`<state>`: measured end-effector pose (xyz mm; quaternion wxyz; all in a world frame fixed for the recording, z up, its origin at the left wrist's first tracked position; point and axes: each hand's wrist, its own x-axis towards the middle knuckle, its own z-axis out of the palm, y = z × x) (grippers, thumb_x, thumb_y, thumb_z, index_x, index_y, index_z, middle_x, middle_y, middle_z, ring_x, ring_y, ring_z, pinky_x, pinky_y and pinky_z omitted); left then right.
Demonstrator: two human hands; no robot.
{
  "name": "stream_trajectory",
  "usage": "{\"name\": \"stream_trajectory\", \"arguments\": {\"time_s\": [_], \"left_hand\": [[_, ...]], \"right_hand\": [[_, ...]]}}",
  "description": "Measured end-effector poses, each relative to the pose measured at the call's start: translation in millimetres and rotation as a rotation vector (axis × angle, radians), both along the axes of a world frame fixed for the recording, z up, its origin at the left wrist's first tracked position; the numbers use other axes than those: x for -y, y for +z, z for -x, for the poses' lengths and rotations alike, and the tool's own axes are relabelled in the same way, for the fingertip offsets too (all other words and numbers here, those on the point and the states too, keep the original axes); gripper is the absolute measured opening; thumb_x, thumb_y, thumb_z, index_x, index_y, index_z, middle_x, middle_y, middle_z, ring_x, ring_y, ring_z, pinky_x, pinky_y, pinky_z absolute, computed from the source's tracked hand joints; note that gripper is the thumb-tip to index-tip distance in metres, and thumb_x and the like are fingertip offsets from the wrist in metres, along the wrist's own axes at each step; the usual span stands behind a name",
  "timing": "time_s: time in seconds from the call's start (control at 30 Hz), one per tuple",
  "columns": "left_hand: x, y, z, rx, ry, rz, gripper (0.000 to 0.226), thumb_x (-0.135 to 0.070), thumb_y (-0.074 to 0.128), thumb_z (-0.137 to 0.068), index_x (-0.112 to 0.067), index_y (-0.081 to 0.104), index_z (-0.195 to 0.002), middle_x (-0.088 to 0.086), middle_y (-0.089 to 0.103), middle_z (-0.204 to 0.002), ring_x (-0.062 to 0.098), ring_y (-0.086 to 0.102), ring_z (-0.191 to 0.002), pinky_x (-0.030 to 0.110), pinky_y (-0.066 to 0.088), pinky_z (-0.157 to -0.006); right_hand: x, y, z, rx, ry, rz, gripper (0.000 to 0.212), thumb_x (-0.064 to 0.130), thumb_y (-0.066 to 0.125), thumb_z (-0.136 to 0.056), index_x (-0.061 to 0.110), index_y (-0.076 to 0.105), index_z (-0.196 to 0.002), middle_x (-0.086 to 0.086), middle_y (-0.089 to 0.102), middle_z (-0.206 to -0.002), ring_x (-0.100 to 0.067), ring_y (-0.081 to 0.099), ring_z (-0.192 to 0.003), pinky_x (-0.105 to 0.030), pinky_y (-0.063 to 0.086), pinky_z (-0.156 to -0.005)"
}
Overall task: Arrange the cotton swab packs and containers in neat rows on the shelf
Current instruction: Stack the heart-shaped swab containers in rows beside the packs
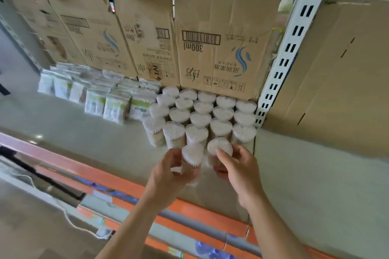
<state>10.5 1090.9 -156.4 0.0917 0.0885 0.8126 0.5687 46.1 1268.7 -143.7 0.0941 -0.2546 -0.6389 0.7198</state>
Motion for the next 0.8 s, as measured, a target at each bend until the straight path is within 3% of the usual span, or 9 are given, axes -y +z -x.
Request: {"name": "stream_trajectory", "arguments": {"time_s": [0.1, 0.2, 0.27, 0.33, 0.43, 0.53, 0.63, 0.8], "left_hand": [[13.3, -1.0, 11.8, 0.013, -0.106, -0.037, 0.044, -0.028, 0.081, -0.066, -0.022, 0.061, -0.105, -0.009, 0.070, -0.096, 0.003, 0.064, -0.095, 0.022, 0.054, -0.071], [23.9, -2.4, 22.8, 0.018, -0.215, -0.080, 0.055, -0.039, 0.075, -0.058, -0.020, 0.062, -0.108, -0.008, 0.070, -0.100, 0.004, 0.065, -0.098, 0.030, 0.057, -0.076], [28.8, -6.2, 28.8, 0.031, -0.272, -0.111, 0.056, -0.037, 0.075, -0.059, -0.019, 0.062, -0.110, -0.004, 0.071, -0.101, 0.009, 0.065, -0.100, 0.038, 0.057, -0.079], [32.0, -7.1, 31.6, 0.041, -0.316, -0.141, 0.055, -0.034, 0.078, -0.059, -0.017, 0.062, -0.109, -0.001, 0.071, -0.101, 0.013, 0.066, -0.100, 0.042, 0.057, -0.080], [31.8, -6.8, 32.8, 0.049, -0.364, -0.141, 0.053, -0.031, 0.082, -0.057, -0.019, 0.063, -0.105, -0.001, 0.071, -0.098, 0.014, 0.067, -0.096, 0.041, 0.057, -0.080], [25.6, -5.5, 29.3, 0.030, -0.418, -0.126, 0.050, -0.020, 0.086, -0.061, -0.025, 0.063, -0.105, -0.006, 0.072, -0.098, 0.008, 0.066, -0.096, 0.032, 0.056, -0.079], [15.9, -3.3, 25.9, 0.035, -0.471, -0.147, 0.050, -0.020, 0.084, -0.064, -0.026, 0.063, -0.109, -0.007, 0.071, -0.100, 0.008, 0.066, -0.097, 0.028, 0.056, -0.079], [-11.7, 10.5, 13.7, -0.062, -0.590, -0.146, 0.048, -0.010, 0.079, -0.072, -0.036, 0.064, -0.110, -0.012, 0.068, -0.104, 0.002, 0.064, -0.098, 0.014, 0.050, -0.078]], "right_hand": [[12.6, -2.1, -0.5, -0.005, -0.041, 0.011, 0.024, 0.030, 0.074, -0.082, 0.021, 0.067, -0.102, -0.006, 0.072, -0.100, -0.026, 0.072, -0.082, -0.034, 0.057, -0.066], [23.5, -5.7, -2.9, -0.018, -0.090, -0.064, 0.023, 0.037, 0.071, -0.084, 0.027, 0.066, -0.104, 0.005, 0.071, -0.100, -0.022, 0.071, -0.082, -0.039, 0.057, -0.068], [28.7, -9.0, -10.0, -0.003, -0.259, -0.226, 0.020, 0.043, 0.070, -0.082, 0.027, 0.064, -0.091, 0.011, 0.069, -0.086, -0.018, 0.068, -0.071, -0.039, 0.053, -0.063], [34.1, -11.1, -20.2, -0.011, -0.358, -0.335, 0.017, 0.040, 0.065, -0.075, 0.024, 0.060, -0.077, 0.006, 0.065, -0.069, -0.018, 0.061, -0.059, -0.037, 0.046, -0.057], [50.0, -2.0, -28.1, -0.014, -0.140, -0.319, 0.008, 0.028, 0.062, -0.070, 0.027, 0.067, -0.075, 0.004, 0.066, -0.063, -0.015, 0.058, -0.057, -0.034, 0.045, -0.057], [57.1, 9.5, -30.0, 0.015, 0.088, -0.318, 0.029, 0.015, 0.062, -0.074, 0.030, 0.071, -0.097, 0.011, 0.070, -0.074, -0.009, 0.052, -0.056, -0.026, 0.043, -0.055], [46.3, 16.4, -35.5, 0.048, 0.099, -0.214, 0.044, 0.012, 0.061, -0.069, 0.032, 0.069, -0.108, 0.003, 0.073, -0.084, -0.017, 0.055, -0.064, -0.030, 0.045, -0.058], [14.4, 24.8, -55.2, 0.079, 0.118, -0.172, 0.038, 0.003, 0.065, -0.076, 0.028, 0.070, -0.104, -0.001, 0.073, -0.095, -0.020, 0.066, -0.078, -0.033, 0.052, -0.066]]}}
